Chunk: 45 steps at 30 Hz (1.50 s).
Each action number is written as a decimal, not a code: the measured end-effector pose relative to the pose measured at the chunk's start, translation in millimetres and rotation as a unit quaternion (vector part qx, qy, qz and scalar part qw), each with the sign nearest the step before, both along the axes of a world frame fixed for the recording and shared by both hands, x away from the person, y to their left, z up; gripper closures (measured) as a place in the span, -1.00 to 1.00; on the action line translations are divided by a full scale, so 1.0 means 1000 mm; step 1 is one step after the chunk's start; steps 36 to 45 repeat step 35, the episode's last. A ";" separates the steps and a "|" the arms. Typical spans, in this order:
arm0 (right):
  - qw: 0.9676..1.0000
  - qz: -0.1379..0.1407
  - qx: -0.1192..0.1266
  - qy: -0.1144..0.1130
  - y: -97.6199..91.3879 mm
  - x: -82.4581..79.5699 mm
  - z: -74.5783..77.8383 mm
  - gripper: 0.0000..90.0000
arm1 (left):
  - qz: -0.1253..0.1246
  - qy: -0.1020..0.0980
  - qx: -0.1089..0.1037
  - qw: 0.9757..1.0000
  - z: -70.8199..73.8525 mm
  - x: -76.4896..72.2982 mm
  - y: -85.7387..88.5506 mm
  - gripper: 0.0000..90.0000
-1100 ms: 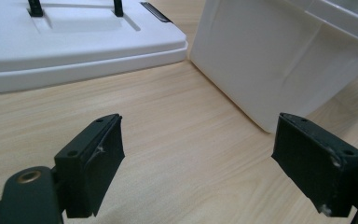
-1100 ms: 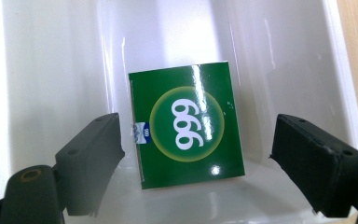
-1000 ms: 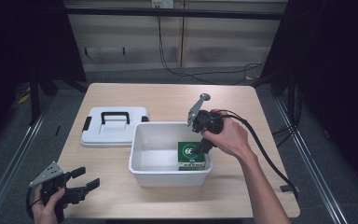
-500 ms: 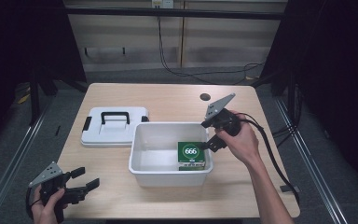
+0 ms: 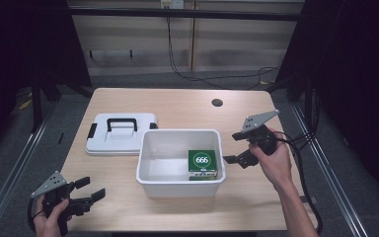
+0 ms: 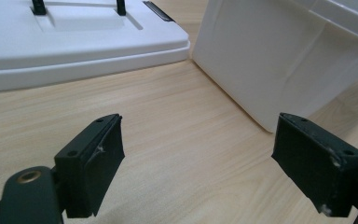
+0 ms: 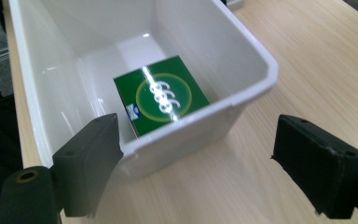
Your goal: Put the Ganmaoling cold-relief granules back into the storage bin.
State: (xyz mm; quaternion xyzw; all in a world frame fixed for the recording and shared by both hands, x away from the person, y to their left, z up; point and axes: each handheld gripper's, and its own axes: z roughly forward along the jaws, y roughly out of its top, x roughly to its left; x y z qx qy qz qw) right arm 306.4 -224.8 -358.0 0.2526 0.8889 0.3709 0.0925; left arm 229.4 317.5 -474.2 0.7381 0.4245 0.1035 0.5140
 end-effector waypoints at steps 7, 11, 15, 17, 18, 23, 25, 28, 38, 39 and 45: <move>1.000 -0.027 0.014 0.003 -0.028 -0.020 -0.004 -0.68 | 0.004 -0.001 0.005 1.000 0.000 0.001 0.000 -0.65; 0.998 -0.058 0.016 -0.008 -0.045 -0.030 -0.010 -0.69 | 0.005 0.000 0.004 1.000 0.000 0.000 0.000 -0.65; 0.998 -0.061 0.025 -0.007 -0.056 -0.038 -0.025 -0.69 | 0.005 0.000 0.006 1.000 0.000 0.000 0.000 -0.65; 0.997 -0.068 0.029 -0.005 -0.062 -0.041 -0.034 -0.69 | 0.006 -0.001 0.008 1.000 0.000 0.000 0.001 -0.65; 0.997 -0.071 0.028 -0.002 -0.065 -0.042 -0.038 -0.69 | 0.007 0.001 0.007 1.000 -0.001 0.000 0.001 -0.65; 0.995 -0.089 0.033 0.003 -0.079 -0.054 -0.048 -0.70 | 0.010 0.000 0.022 1.000 0.000 0.000 -0.001 -0.65; 0.995 -0.100 0.032 -0.001 -0.086 -0.059 -0.053 -0.70 | 0.003 -0.008 0.031 0.999 0.002 -0.001 -0.003 -0.65; 0.992 -0.114 0.046 0.005 -0.095 -0.064 -0.065 -0.70 | 0.006 -0.004 0.030 1.000 0.001 0.000 -0.002 -0.65; 0.985 -0.152 0.083 0.000 -0.108 -0.069 -0.084 -0.70 | 0.011 -0.004 0.018 1.000 0.000 -0.001 0.001 -0.65; 0.985 -0.152 0.083 0.000 -0.108 -0.069 -0.084 -0.70 | 0.011 -0.004 0.018 1.000 0.000 -0.001 0.001 -0.65; 0.985 -0.152 0.083 0.000 -0.108 -0.069 -0.084 -0.70 | 0.011 -0.004 0.018 1.000 0.000 -0.001 0.001 -0.65</move>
